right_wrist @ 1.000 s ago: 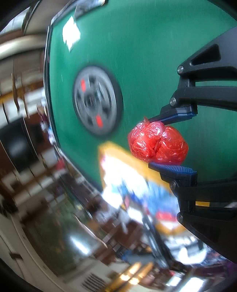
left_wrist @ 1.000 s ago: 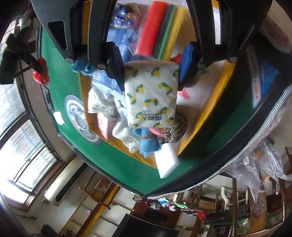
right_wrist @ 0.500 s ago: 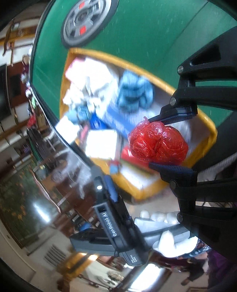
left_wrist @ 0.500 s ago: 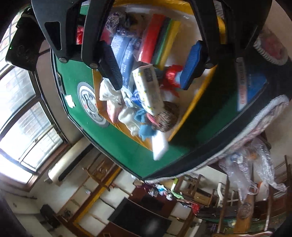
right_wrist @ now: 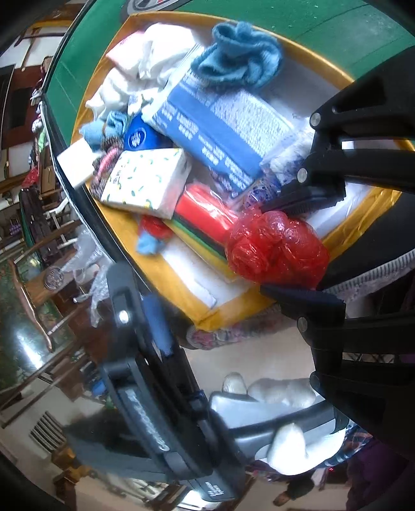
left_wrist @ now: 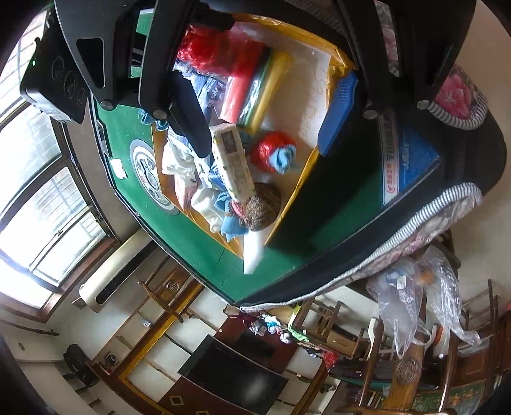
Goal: Organize soft objects
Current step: 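Open both tools to release the tissue pack and red bag into the tray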
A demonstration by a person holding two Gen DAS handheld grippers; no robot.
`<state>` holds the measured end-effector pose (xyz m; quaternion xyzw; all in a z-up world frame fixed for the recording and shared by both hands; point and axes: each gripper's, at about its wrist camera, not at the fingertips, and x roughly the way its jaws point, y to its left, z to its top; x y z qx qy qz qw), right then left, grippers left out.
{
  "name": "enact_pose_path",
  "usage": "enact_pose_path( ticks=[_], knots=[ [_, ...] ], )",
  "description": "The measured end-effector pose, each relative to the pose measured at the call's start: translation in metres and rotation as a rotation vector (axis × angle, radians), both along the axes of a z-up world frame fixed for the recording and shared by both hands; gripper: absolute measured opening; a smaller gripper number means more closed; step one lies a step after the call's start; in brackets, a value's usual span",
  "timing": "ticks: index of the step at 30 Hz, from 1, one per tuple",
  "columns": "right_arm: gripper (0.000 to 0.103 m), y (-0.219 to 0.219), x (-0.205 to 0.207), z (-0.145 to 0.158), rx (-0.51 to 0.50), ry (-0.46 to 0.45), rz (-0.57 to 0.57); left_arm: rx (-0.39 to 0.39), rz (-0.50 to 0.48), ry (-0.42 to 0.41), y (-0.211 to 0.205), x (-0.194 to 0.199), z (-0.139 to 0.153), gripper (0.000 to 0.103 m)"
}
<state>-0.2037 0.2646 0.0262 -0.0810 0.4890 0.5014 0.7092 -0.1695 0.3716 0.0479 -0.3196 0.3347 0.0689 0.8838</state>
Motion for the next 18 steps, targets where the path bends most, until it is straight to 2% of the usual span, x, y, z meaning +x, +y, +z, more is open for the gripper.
enact_pose_path(
  ticks=[5, 8, 10, 12, 14, 15, 16, 18],
  knots=[
    [0.037, 0.000, 0.004, 0.000, -0.097, -0.069, -0.046, 0.002, 0.001, 0.000, -0.004, -0.002, 0.000, 0.068],
    [0.040, -0.004, 0.004, 0.002, -0.143, -0.141, -0.084, 0.018, 0.003, 0.001, -0.007, -0.003, 0.001, 0.069],
    [0.047, -0.011, 0.002, 0.005, -0.109, -0.116, -0.072, 0.024, 0.006, 0.000, -0.009, -0.004, 0.002, 0.069],
    [0.049, -0.019, 0.003, 0.009, -0.068, -0.085, -0.080, 0.034, 0.007, -0.002, -0.011, -0.005, 0.003, 0.069],
    [0.050, -0.028, 0.006, 0.013, -0.047, -0.091, -0.101, 0.049, 0.006, -0.005, -0.014, -0.006, 0.005, 0.070],
    [0.052, -0.032, 0.008, 0.015, -0.049, -0.100, -0.122, 0.054, 0.006, -0.005, -0.016, -0.007, 0.005, 0.070],
    [0.058, -0.037, 0.010, 0.016, -0.056, -0.115, -0.148, 0.058, 0.006, -0.006, -0.017, -0.007, 0.006, 0.070],
    [0.060, -0.043, 0.017, 0.018, -0.035, -0.121, -0.189, 0.062, 0.008, -0.010, -0.020, -0.007, 0.008, 0.070]
  ],
)
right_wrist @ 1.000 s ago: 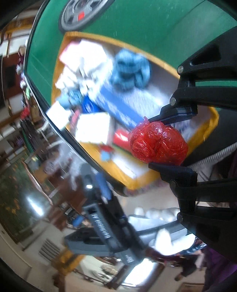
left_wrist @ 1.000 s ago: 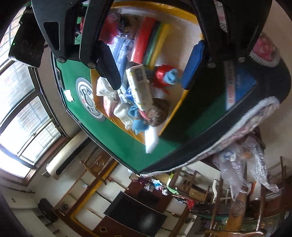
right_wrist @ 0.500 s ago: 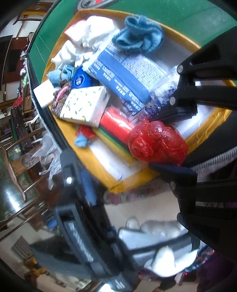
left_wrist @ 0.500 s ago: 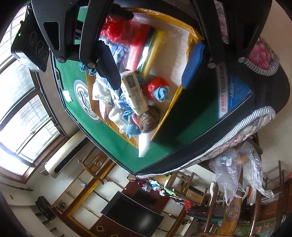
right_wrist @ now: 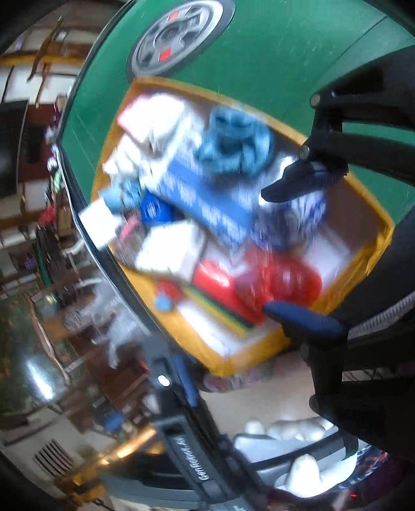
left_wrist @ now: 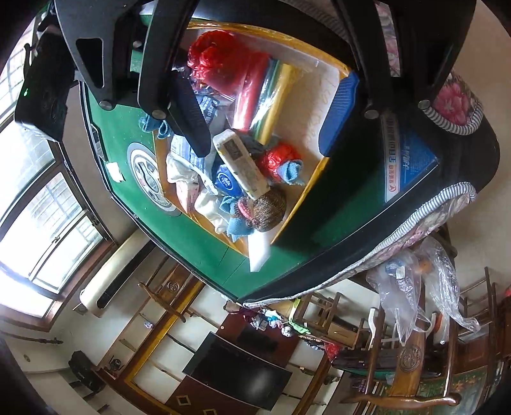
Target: Organize soft objects
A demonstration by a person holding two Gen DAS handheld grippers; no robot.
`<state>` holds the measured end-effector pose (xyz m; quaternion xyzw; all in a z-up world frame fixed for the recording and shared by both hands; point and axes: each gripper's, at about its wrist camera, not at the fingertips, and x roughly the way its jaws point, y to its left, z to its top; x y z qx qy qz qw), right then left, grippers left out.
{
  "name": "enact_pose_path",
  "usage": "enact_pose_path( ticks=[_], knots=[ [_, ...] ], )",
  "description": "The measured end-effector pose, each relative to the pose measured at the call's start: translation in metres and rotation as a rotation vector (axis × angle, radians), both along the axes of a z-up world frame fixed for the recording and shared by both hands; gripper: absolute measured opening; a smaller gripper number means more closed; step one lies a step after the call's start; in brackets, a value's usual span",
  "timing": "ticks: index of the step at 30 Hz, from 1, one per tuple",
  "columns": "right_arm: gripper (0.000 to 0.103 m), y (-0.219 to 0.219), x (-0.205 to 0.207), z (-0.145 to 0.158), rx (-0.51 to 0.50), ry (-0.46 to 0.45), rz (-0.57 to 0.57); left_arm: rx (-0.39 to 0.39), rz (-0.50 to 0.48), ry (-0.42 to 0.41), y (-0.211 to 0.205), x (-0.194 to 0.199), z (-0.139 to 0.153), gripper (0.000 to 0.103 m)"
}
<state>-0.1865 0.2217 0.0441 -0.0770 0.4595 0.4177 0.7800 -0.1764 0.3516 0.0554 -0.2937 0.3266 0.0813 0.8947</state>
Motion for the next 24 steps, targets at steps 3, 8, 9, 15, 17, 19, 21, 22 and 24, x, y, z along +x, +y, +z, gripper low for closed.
enact_pose_path(
  ticks=[3, 8, 9, 15, 17, 19, 21, 22, 24],
  knots=[
    [0.060, -0.026, 0.003, 0.010, 0.083, 0.004, -0.042, 0.059, 0.023, -0.018, -0.008, -0.003, 0.009, 0.070],
    [0.060, -0.060, 0.009, 0.020, 0.148, -0.050, -0.135, 0.418, 0.184, -0.215, -0.053, -0.039, 0.061, 0.103],
    [0.060, -0.065, 0.009, 0.021, 0.156, -0.060, -0.151, 0.467, 0.195, -0.298, -0.065, -0.051, 0.073, 0.103],
    [0.060, -0.094, 0.011, 0.018, 0.233, -0.068, -0.245, 0.415, -0.018, -0.498, -0.101, -0.048, 0.095, 0.103],
    [0.060, -0.102, 0.010, 0.014, 0.238, -0.063, -0.274, 0.348, -0.076, -0.440, -0.105, -0.028, 0.089, 0.103],
    [0.060, -0.109, 0.008, 0.011, 0.229, -0.070, -0.296, 0.356, -0.039, -0.388, -0.112, -0.016, 0.083, 0.103],
    [0.060, -0.113, 0.005, 0.007, 0.203, -0.081, -0.304, 0.457, 0.032, -0.340, -0.126, -0.010, 0.079, 0.103],
    [0.060, -0.114, 0.005, 0.005, 0.190, -0.086, -0.303, 0.499, 0.057, -0.305, -0.132, -0.005, 0.077, 0.103],
    [0.060, -0.116, 0.004, 0.003, 0.174, -0.092, -0.297, 0.509, 0.061, -0.242, -0.134, 0.003, 0.068, 0.103]
  ],
)
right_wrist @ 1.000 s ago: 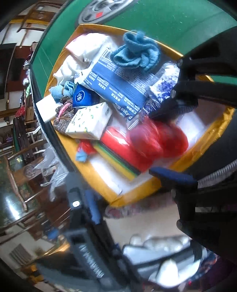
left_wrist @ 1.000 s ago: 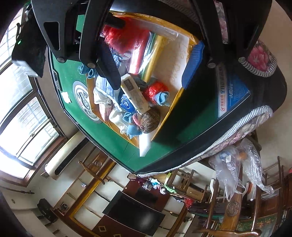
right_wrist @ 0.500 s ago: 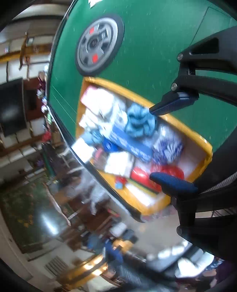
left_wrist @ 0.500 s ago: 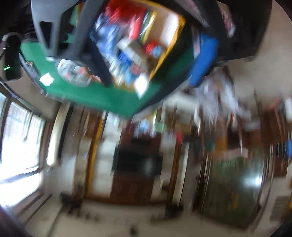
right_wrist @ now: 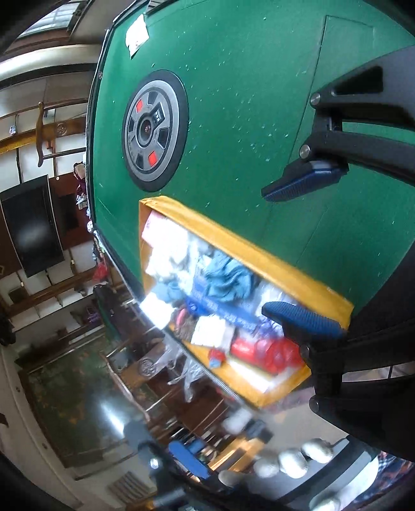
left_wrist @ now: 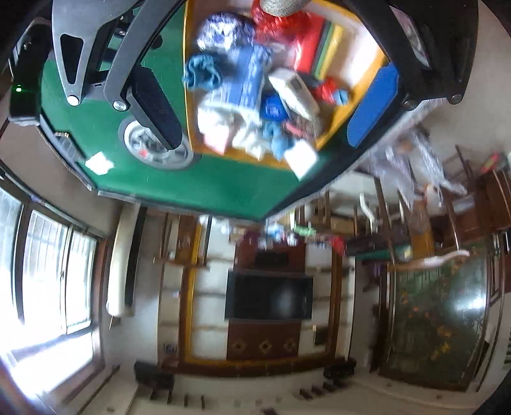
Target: Organize soft objects
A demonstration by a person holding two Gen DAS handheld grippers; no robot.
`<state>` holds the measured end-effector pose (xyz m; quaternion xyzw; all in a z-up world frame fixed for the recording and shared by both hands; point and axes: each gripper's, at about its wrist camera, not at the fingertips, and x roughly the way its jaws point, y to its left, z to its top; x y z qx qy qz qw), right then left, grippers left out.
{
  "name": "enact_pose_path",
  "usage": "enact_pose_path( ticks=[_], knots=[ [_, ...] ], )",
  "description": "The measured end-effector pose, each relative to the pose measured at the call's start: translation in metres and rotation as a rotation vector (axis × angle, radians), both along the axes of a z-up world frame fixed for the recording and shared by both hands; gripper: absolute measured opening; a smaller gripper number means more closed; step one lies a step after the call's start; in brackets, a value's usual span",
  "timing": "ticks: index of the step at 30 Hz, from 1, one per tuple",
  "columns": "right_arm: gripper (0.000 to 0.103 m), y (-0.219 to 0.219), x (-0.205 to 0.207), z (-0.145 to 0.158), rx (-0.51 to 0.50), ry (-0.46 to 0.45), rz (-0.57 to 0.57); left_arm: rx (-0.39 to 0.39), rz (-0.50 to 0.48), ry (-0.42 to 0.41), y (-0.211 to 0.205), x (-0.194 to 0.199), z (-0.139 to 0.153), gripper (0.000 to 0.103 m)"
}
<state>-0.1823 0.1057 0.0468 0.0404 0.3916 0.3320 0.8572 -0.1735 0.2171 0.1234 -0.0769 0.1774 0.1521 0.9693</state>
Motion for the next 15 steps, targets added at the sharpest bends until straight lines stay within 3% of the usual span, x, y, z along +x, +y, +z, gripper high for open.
enact_pose_path(
  ticks=[6, 15],
  knots=[
    [0.060, 0.000, -0.009, 0.000, -0.038, -0.038, 0.024, -0.033, 0.051, 0.129, -0.002, 0.015, -0.025, 0.103],
    [0.060, 0.009, -0.013, -0.001, -0.098, -0.063, 0.045, -0.059, 0.094, 0.184, 0.000, 0.017, -0.032, 0.103]
  ],
)
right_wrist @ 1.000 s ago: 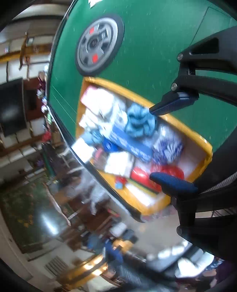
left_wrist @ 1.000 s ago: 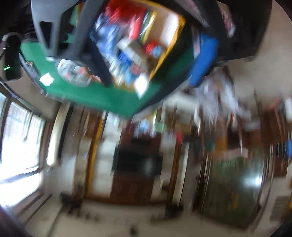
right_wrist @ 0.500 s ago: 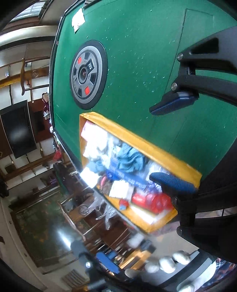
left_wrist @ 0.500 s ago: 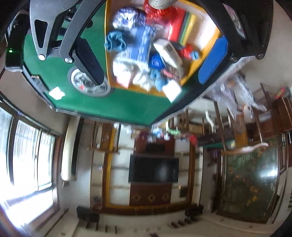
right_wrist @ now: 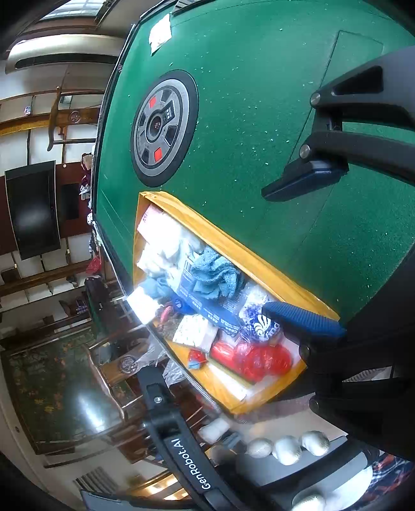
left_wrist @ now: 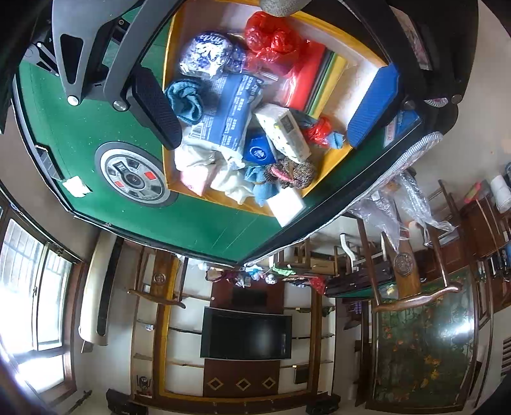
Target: Organize soft objects
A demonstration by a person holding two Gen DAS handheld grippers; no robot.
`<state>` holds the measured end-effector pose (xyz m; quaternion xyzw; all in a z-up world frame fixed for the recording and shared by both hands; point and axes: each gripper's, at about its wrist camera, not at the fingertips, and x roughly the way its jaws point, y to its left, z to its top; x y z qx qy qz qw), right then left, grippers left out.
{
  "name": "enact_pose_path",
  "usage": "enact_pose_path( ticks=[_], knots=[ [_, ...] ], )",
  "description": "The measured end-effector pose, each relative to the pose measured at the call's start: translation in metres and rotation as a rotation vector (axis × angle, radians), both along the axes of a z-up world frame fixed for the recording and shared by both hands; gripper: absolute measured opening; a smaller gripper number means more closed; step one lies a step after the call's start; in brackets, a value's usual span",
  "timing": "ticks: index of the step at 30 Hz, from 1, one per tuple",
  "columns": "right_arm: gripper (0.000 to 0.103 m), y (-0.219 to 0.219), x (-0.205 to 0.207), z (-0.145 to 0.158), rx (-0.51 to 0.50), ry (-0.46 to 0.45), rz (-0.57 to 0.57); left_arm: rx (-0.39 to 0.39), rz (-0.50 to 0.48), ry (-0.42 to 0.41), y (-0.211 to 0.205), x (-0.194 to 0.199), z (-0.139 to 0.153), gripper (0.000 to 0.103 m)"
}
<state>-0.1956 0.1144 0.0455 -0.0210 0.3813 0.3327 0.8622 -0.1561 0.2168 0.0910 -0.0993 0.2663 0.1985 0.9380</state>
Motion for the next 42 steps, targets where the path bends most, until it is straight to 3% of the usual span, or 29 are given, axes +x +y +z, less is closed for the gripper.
enact_pose_path(
  ticks=[27, 36, 39, 42],
  knots=[
    [0.064, 0.019, -0.003, -0.005, -0.071, 0.004, -0.011, -0.033, 0.010, 0.061, 0.017, 0.003, -0.024, 0.103],
    [0.064, 0.012, -0.005, 0.002, -0.028, -0.013, -0.031, -0.030, 0.018, 0.061, 0.018, 0.003, -0.026, 0.103],
    [0.064, 0.003, -0.009, 0.010, 0.019, -0.057, -0.061, -0.005, 0.033, 0.053, 0.016, 0.000, -0.025, 0.103],
    [0.071, -0.013, -0.025, 0.027, 0.074, -0.209, -0.152, 0.097, 0.082, 0.019, 0.008, -0.007, -0.018, 0.103]
  ],
)
